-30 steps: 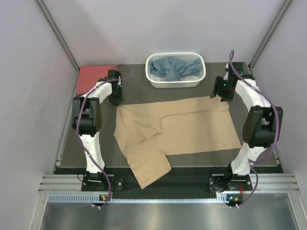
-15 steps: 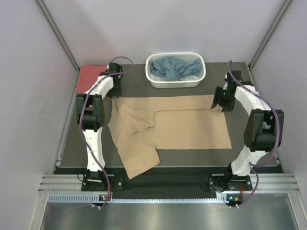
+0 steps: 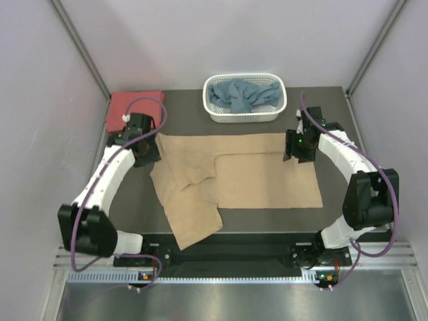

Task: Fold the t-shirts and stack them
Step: Fold the tshirt

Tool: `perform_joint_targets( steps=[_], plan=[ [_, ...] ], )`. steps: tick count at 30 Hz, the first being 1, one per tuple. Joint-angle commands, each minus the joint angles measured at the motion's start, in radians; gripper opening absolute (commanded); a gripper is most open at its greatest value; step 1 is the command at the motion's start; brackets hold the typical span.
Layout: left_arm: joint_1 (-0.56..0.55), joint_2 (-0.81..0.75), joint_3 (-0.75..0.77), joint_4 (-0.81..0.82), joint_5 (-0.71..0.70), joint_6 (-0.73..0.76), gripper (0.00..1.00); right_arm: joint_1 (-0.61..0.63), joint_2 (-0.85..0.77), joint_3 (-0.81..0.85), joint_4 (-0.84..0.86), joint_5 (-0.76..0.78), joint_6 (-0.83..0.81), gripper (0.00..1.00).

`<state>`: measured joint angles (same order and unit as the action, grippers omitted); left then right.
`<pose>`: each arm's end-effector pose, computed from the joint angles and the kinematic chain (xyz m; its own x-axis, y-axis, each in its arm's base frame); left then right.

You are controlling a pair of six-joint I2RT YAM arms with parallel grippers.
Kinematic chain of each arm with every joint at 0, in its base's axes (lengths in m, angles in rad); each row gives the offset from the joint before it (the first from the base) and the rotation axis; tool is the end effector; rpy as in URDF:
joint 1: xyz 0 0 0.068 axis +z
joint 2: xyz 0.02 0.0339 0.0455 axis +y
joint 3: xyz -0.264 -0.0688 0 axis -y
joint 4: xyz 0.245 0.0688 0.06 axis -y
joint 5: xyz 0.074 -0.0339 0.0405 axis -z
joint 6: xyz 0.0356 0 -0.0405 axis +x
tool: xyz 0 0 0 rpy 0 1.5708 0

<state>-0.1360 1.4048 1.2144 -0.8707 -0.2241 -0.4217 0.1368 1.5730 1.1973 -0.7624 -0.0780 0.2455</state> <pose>0.2798 -0.0303 0.2915 -0.7992 -0.2934 -0.5246 -0.3314 0.9432 -0.0227 0.3131 0.0459 0.2440 -0.9133 0.1189 -0.3896 0.0553 0.9838 0.1705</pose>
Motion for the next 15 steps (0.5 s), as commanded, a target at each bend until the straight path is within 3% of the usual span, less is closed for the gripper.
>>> perform_joint_targets(
  steps=[1, 6, 15],
  plan=[
    [-0.114, -0.108, -0.14, -0.085, 0.069, -0.138, 0.51, 0.064, -0.065, -0.033, 0.038, -0.017, 0.001, 0.6],
    [-0.223, -0.219, -0.327, -0.11, 0.109, -0.342, 0.49, 0.122, -0.113, -0.12, 0.075, -0.037, 0.038, 0.6],
    [-0.224, -0.287, -0.576, -0.019, 0.279, -0.46, 0.44, 0.113, -0.211, -0.194, 0.072, -0.065, 0.048, 0.6]
  ],
)
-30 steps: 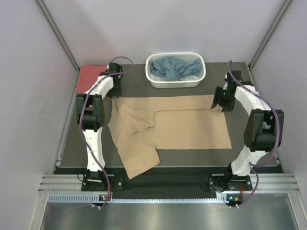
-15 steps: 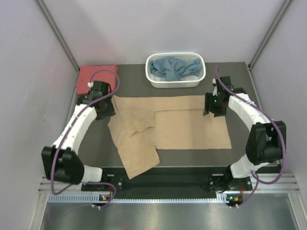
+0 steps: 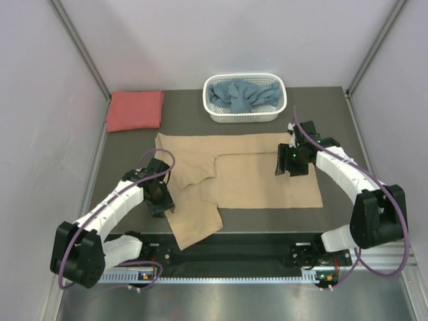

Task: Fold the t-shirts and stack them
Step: Fold the tshirt

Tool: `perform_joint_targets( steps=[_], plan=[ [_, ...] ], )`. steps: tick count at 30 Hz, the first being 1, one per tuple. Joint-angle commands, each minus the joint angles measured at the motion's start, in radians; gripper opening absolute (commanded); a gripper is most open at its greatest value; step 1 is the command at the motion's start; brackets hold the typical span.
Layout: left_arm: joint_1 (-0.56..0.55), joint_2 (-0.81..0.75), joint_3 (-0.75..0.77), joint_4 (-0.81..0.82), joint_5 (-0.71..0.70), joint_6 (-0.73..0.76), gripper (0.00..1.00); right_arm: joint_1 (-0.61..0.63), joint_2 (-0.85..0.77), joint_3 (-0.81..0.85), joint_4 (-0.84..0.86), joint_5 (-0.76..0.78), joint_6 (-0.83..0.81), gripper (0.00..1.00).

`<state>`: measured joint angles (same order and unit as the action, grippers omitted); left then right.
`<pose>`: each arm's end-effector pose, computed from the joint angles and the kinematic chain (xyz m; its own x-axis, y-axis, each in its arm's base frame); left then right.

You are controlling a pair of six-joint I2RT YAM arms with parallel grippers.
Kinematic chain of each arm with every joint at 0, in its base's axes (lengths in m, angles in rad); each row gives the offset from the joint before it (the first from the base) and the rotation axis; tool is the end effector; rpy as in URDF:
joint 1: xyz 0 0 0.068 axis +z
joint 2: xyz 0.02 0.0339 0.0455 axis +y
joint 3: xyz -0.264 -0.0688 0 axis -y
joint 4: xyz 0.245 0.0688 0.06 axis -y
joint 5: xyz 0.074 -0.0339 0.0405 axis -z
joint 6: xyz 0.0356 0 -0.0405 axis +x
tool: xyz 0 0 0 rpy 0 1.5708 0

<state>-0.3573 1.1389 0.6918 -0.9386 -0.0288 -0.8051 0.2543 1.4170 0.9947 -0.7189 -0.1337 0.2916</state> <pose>0.1657 -0.0608 0.1937 -0.8866 -0.4382 -0.1479 -0.4250 0.8981 -0.1131 0.2632 0.0733 0.2293 -0.9299 0.0527 -0.3641 -0.0373 0.9711 0.2358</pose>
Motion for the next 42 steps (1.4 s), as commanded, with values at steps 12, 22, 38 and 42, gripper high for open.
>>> perform_joint_targets(
  steps=[12, 22, 38, 42],
  plan=[
    [-0.003, -0.025, -0.172, 0.138, 0.145, -0.124, 0.48, -0.049, -0.104, -0.041, 0.013, -0.029, -0.009, 0.6],
    [-0.003, -0.013, -0.156, 0.213, 0.135, -0.1, 0.16, -0.093, -0.102, -0.05, -0.013, 0.014, 0.049, 0.57],
    [-0.012, -0.053, -0.112, 0.236, 0.17, -0.049, 0.0, -0.57, -0.142, -0.229, -0.117, 0.028, 0.049, 0.5],
    [-0.012, -0.024, -0.1, 0.279, 0.21, -0.057, 0.0, -0.601, -0.149, -0.212, -0.163, 0.057, 0.047, 0.54]
  ],
)
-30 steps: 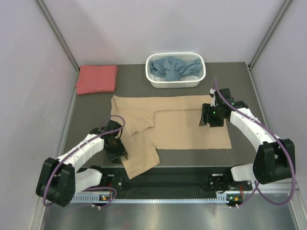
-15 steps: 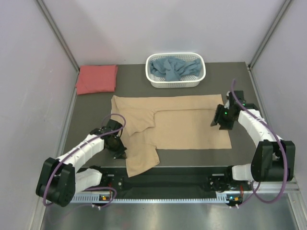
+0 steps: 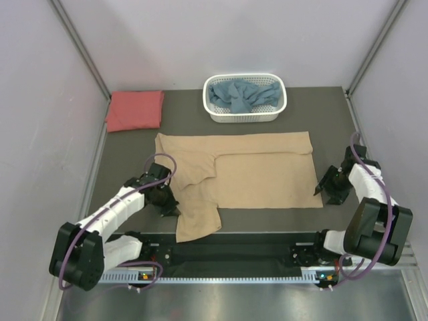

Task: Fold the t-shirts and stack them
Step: Fold the tshirt

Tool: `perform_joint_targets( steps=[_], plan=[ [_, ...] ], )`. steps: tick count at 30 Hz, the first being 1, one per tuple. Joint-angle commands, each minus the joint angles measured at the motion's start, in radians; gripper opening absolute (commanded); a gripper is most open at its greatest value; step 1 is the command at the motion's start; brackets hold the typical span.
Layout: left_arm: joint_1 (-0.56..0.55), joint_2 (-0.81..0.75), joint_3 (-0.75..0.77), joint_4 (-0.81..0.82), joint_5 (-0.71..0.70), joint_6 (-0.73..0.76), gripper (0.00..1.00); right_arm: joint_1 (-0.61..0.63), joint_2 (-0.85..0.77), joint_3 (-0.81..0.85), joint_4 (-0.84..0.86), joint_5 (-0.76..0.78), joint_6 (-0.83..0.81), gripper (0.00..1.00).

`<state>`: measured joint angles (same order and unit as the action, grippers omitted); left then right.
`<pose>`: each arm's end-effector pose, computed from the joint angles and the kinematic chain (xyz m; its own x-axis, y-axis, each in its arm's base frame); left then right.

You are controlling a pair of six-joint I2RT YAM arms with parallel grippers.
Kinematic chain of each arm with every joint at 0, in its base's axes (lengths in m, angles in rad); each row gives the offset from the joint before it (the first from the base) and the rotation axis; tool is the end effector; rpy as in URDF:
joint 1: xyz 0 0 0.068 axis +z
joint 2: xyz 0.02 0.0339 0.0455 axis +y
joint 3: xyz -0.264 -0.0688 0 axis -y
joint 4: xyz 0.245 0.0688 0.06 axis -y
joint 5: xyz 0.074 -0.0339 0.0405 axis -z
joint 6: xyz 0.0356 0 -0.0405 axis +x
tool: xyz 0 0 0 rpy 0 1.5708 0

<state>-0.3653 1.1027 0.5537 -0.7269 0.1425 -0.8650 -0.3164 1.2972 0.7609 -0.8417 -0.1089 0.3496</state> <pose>0.1597 -0.0665 0.1679 -0.8782 -0.4707 -0.0851 -0.4258 0.8503 -0.3093 0.2016 -0.0619 0.1867 -0.7772 0.6127 -0.1435 0.5915 0.7891 0.1658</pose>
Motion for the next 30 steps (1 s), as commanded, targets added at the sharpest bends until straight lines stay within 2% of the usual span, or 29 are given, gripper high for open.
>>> perform_joint_targets(
  steps=[1, 15, 24, 25, 28, 29, 30],
  plan=[
    [-0.004, 0.025, 0.044, 0.076, 0.048, 0.004, 0.0, -0.035, -0.026, 0.018, -0.046, 0.026, -0.005, 0.55],
    [-0.006, 0.072, 0.123, 0.089, 0.052, 0.064, 0.0, -0.036, 0.022, -0.084, 0.073, 0.037, 0.1, 0.5],
    [-0.006, 0.022, 0.153, 0.032, 0.012, 0.061, 0.0, -0.035, 0.097, -0.094, 0.181, 0.034, 0.106, 0.42],
    [-0.004, 0.013, 0.158, 0.023, 0.006, 0.06, 0.0, -0.035, 0.103, -0.091, 0.182, 0.032, 0.104, 0.4],
    [-0.004, -0.013, 0.161, -0.008, -0.012, 0.051, 0.0, -0.036, 0.113, -0.094, 0.188, 0.005, 0.109, 0.2],
    [-0.004, -0.023, 0.158, -0.025, -0.03, 0.047, 0.0, -0.036, 0.109, -0.097, 0.184, -0.001, 0.112, 0.09],
    [-0.004, -0.033, 0.16, -0.037, -0.046, 0.041, 0.0, -0.035, 0.094, -0.103, 0.171, 0.003, 0.115, 0.06]
  ],
)
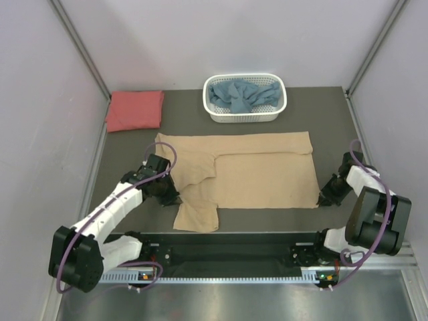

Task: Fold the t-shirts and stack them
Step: Fold the tshirt

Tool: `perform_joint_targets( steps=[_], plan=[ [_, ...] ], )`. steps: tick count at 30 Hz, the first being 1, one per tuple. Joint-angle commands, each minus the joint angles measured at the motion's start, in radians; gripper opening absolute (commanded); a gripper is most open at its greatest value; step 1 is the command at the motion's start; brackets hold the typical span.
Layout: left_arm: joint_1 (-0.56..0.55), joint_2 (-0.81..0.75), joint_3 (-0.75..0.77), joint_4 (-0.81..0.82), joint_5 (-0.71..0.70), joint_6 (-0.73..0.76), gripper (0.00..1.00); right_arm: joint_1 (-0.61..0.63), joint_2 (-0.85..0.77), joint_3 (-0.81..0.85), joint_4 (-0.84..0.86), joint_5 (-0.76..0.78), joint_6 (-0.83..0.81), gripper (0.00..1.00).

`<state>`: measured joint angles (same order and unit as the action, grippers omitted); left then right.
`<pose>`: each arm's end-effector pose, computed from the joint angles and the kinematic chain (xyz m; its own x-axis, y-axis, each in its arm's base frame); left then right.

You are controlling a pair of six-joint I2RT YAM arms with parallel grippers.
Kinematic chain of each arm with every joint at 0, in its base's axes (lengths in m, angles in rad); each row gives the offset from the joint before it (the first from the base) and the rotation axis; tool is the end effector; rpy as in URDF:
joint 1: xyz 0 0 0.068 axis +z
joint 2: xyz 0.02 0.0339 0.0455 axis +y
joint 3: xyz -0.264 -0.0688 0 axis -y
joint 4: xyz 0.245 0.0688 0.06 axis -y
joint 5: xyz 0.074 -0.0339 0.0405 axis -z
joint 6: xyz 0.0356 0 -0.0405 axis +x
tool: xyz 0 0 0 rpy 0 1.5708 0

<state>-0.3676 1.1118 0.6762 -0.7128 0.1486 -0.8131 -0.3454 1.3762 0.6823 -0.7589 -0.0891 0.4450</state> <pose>0.1803 -0.0751 0.2016 -0.8843 -0.4293 -0.1836 -0.3351 0.8574 -0.3906 0.1973 -0.0676 0.1533 -0.7025 0.7084 -0.0682 0.6977 0.7044 0.1304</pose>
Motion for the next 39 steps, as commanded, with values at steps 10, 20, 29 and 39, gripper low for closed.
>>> perform_joint_targets(
  steps=[10, 20, 29, 39],
  plan=[
    [-0.001, -0.187, 0.091, -0.198, -0.23, -0.093, 0.0, -0.006, 0.001, 0.0, 0.033, 0.015, 0.0, 0.0],
    [-0.001, -0.182, 0.17, -0.143, -0.225, -0.071, 0.0, 0.042, -0.022, 0.127, -0.034, -0.006, -0.058, 0.0],
    [-0.001, -0.069, 0.328, -0.122, -0.294, -0.001, 0.0, 0.082, 0.018, 0.25, -0.049, -0.03, -0.101, 0.0],
    [0.012, 0.072, 0.46, -0.077, -0.373, 0.064, 0.0, 0.12, 0.145, 0.393, -0.02, -0.072, -0.129, 0.0]
  ],
)
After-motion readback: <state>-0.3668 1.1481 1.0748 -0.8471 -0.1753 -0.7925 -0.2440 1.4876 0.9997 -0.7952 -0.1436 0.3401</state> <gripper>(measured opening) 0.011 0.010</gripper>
